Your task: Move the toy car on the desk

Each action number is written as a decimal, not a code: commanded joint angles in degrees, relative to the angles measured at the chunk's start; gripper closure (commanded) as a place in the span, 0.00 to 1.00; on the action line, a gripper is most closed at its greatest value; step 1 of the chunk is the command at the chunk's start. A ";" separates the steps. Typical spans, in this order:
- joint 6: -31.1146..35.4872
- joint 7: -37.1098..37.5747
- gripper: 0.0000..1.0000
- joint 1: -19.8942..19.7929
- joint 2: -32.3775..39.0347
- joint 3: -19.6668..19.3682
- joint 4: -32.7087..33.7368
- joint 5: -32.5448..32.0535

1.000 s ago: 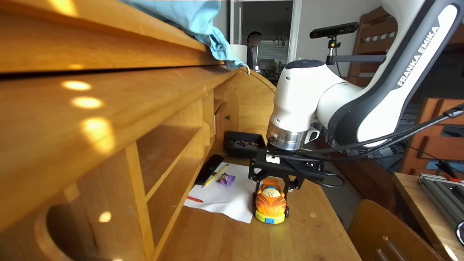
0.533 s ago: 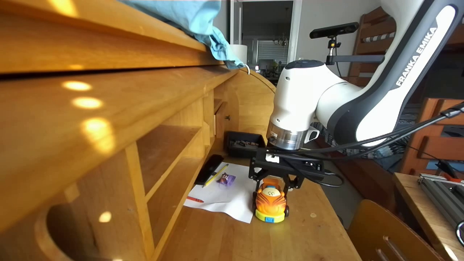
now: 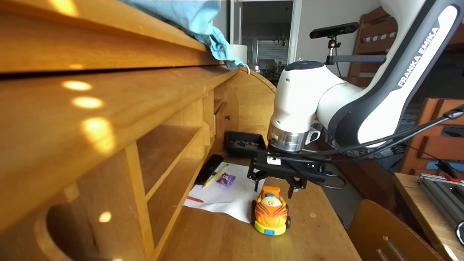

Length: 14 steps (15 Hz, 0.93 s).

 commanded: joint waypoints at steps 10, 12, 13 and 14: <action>1.24 -1.91 0.00 3.10 -8.68 0.17 -8.09 -6.45; 2.49 -5.92 0.00 3.44 -11.06 0.57 -10.37 -6.44; 3.16 -9.24 0.00 2.70 -12.41 1.63 -11.68 -5.71; 3.45 -12.80 0.00 2.13 -13.78 2.72 -12.88 -4.76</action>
